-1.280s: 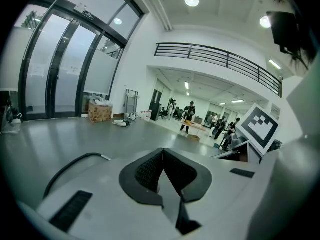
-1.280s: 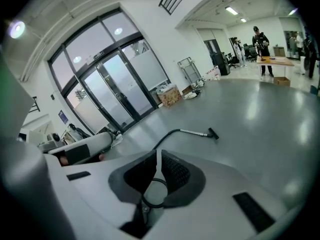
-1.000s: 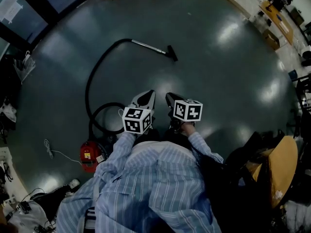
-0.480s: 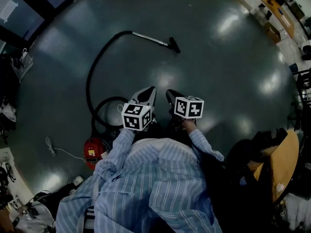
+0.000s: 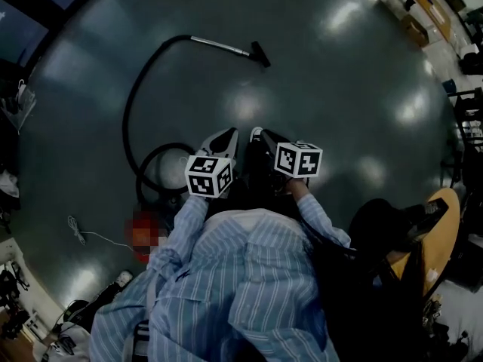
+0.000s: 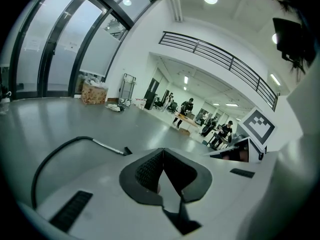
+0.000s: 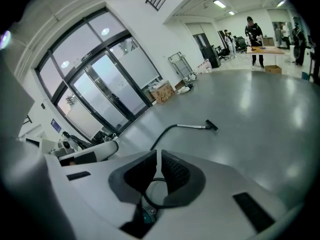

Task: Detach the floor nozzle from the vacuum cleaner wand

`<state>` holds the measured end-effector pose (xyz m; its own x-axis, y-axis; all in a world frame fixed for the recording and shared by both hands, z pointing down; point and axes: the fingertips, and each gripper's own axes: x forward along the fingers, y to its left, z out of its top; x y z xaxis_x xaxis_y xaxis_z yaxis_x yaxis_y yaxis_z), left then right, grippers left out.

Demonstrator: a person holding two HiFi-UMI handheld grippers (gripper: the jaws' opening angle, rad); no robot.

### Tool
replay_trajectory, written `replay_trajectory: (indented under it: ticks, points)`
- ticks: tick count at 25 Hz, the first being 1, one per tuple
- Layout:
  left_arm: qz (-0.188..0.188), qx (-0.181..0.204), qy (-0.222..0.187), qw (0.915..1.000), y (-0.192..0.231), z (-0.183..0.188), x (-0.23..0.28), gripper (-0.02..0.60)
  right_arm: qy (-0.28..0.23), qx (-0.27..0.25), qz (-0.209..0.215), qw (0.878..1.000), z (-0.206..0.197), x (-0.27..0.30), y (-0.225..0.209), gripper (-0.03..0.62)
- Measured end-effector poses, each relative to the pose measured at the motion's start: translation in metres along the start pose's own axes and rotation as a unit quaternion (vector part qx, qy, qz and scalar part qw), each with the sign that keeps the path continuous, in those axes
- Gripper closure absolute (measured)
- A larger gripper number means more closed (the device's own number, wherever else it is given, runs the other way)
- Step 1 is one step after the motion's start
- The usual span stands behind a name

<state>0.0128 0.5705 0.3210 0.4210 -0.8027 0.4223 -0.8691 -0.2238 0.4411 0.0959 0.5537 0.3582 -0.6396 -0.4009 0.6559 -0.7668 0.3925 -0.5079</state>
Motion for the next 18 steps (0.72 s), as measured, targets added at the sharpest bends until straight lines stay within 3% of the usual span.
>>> replay_trajectory:
  ticks: [5, 11, 18]
  points:
    - [0.011, -0.007, -0.002, 0.9999, 0.025, 0.023, 0.041, 0.574, 0.006, 0.013, 0.007, 1.000, 0.038, 0.036, -0.028, 0.560]
    - [0.041, -0.011, -0.007, 0.9991, 0.064, 0.088, 0.115, 0.574, 0.013, -0.025, 0.022, 0.999, 0.141, 0.084, -0.057, 0.560]
    - [0.050, -0.007, -0.013, 0.9986, 0.070, 0.159, 0.214, 0.574, 0.030, -0.039, 0.045, 0.998, 0.234, 0.123, -0.106, 0.560]
